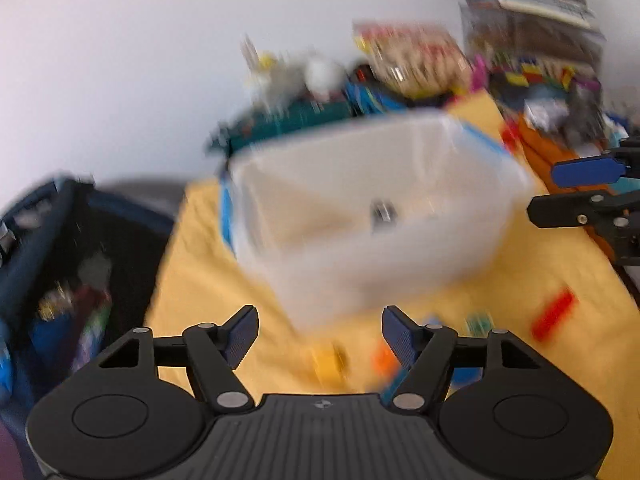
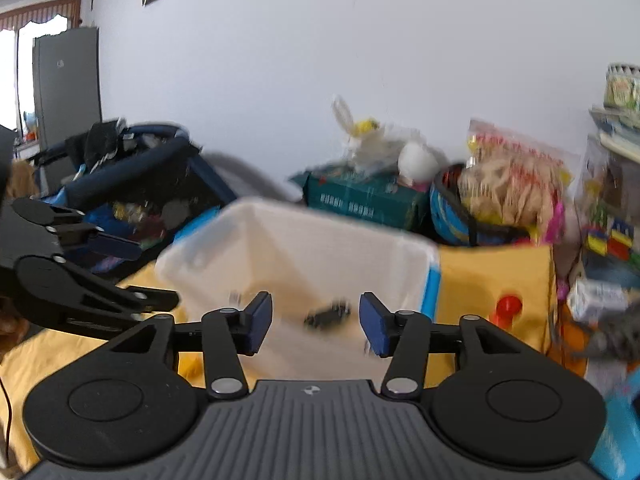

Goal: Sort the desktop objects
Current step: 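Grasp the tall green Duplo piece with the left tool while the right grasps the green square brick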

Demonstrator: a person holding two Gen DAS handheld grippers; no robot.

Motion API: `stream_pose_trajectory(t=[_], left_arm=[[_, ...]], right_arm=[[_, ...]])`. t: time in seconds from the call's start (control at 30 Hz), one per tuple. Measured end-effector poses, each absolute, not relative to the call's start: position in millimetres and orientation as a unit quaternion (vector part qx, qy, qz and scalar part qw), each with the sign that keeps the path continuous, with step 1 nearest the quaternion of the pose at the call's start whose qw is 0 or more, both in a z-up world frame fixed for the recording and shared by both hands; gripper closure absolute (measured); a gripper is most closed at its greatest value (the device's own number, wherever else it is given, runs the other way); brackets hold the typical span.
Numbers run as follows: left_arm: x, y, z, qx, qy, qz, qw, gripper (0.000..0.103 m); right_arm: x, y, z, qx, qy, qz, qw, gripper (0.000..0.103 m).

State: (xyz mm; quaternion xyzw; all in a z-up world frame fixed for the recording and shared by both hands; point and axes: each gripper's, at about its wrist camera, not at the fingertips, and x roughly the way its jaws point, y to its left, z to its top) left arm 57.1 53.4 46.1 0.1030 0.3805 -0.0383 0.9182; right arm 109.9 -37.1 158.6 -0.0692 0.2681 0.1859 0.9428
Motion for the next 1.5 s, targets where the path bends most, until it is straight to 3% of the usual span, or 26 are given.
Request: stream_pose_trajectory(t=[0.23,0.37,0.8,1.1,1.3,1.37,1.5], left_arm=[[6,38,-24,0.117,0.475,-0.092,0.867,0.031],[-4,34,-34,0.104,0.485,-0.119,0.86,0.031],[-7,-19,-38,0.197,0.44,-0.22,0.848,0.032],[15,-27,-52,0.258,0.44,-0.251,0.823,0.039],[35,-16,-55,0.249,0.45,-0.256,0.819,0.053],[42,-9,-61,0.231,0.464,-0.263,0.814,0.071],[48,0,-61,0.176,0.48,-0.259,0.82,0.078]], right_arm=[[75,-33,94,-0.065,0.371,0.211,0.902,0.053],[62,-24,70,-0.098,0.405,0.244,0.876,0.068],[0,-12,45,-0.2,0.444,0.356,0.798,0.066],[-2,-6,39,-0.192,0.433,0.365,0.801,0.062],[-2,-15,38,-0.173,0.437,0.352,0.81,0.062],[-3,-19,38,-0.167,0.438,0.348,0.812,0.059],[-7,-22,40,-0.164,0.434,0.349,0.814,0.057]])
